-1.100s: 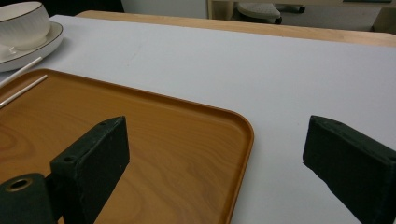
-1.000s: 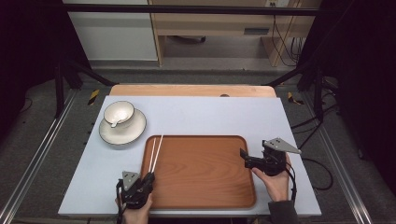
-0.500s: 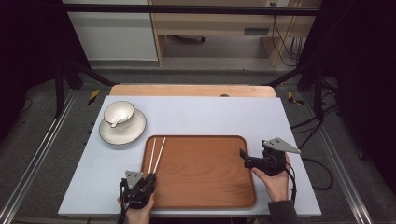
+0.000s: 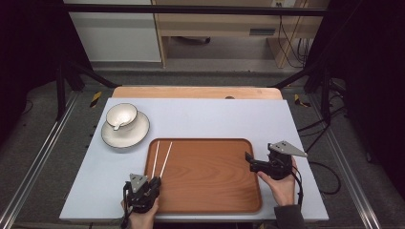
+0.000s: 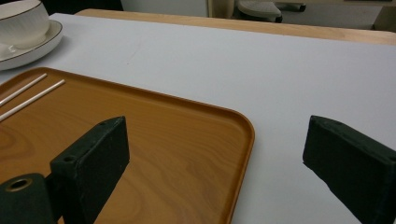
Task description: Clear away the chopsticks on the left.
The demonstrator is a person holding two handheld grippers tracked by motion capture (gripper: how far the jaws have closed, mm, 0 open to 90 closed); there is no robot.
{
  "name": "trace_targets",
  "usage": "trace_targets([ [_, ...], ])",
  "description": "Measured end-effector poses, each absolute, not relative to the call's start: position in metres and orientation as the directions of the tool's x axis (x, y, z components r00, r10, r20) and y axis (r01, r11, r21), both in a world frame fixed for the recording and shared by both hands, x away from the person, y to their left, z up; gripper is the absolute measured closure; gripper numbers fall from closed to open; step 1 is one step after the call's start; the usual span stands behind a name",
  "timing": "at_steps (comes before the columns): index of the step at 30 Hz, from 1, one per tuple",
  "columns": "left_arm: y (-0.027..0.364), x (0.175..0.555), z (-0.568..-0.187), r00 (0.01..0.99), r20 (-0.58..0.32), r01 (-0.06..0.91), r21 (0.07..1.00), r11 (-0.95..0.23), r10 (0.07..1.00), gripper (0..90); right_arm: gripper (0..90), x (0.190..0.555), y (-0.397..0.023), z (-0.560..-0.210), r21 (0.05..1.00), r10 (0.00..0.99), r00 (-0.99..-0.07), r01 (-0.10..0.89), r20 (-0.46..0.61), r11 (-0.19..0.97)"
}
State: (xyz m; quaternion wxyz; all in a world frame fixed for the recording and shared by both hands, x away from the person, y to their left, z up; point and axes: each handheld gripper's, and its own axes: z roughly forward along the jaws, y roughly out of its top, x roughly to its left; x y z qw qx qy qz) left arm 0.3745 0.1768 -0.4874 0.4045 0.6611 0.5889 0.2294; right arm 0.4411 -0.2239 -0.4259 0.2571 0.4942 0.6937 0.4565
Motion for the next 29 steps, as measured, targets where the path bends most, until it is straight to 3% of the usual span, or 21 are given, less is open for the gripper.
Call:
trace_targets([
  [6,0.183,0.375,-0.477,0.242,-0.187,0.562,0.827,0.020,0.952,76.4,7.2,0.440,-0.225,-0.425,0.890,0.921,-0.379,0.446,0.092,0.094],
  [11,0.195,0.383,-0.459,0.316,-0.214,0.530,0.848,0.015,0.924,64.6,7.0,0.440,-0.227,-0.424,0.892,0.922,-0.375,0.444,0.095,0.089],
  [20,0.224,0.394,-0.434,0.433,-0.151,0.460,0.885,-0.073,0.888,40.8,6.7,0.439,-0.231,-0.422,0.896,0.923,-0.370,0.438,0.105,0.073],
  [29,0.255,0.404,-0.431,0.444,-0.111,0.455,0.883,-0.117,0.889,29.4,6.4,0.439,-0.235,-0.424,0.894,0.928,-0.358,0.442,0.105,0.069],
])
